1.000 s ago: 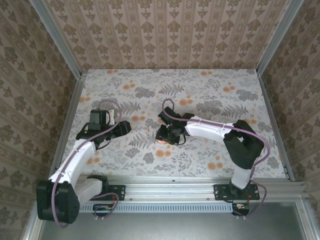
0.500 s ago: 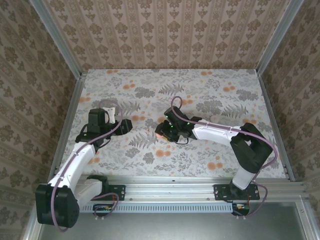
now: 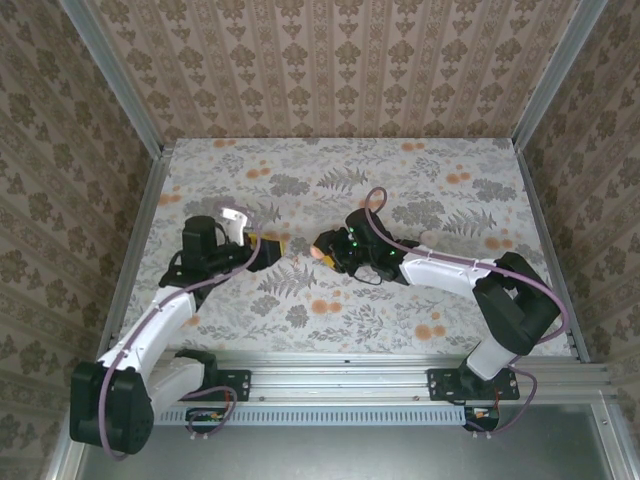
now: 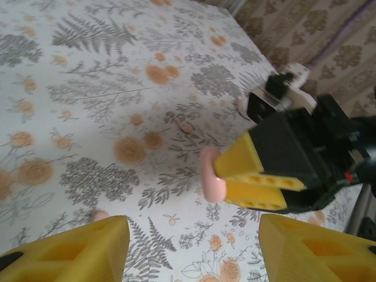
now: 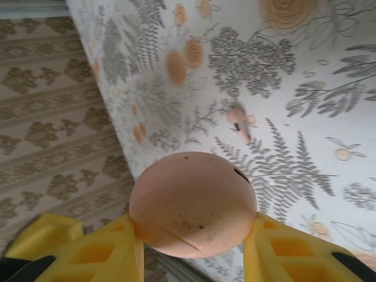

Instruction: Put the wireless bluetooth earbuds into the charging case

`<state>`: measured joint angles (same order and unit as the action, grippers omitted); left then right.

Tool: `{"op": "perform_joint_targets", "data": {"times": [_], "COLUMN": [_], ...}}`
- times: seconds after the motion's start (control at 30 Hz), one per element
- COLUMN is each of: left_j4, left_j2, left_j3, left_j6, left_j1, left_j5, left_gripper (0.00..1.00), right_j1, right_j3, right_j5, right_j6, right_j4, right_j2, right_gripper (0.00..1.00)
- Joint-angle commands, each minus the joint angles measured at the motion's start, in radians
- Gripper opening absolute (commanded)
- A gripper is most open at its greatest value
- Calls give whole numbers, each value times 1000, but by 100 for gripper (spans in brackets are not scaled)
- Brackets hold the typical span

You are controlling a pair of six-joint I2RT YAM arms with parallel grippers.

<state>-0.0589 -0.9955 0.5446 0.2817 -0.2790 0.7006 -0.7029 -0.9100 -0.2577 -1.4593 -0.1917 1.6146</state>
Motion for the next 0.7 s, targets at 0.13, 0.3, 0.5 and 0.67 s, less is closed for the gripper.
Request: {"op": "perform_joint_targets", "data": {"times": [0.13,0.3,0.5,0.67], "left_j4": [-116,-126,-190,-225], "left_j2": [78,47,-5,-51], "left_j3": [-73,-80,-79,-63], "left_j6": [-136,-150,-116,-105], "left_j1": [-101,-145,-170,-192], "left_j5": [-40,-101,-153,-155], "left_gripper": [62,62,59,61], "right_j1": [3,3,-1,-6], "right_j3": [13,11,14,21], "right_j5": [-49,-94,-127,-131], "right_j6": [-65,-62,-66,-73], "right_j4": [-144,-167,-205,-219], "right_j2": [-46,-44,-60,-80], "right_gripper": [40,40,40,40]}}
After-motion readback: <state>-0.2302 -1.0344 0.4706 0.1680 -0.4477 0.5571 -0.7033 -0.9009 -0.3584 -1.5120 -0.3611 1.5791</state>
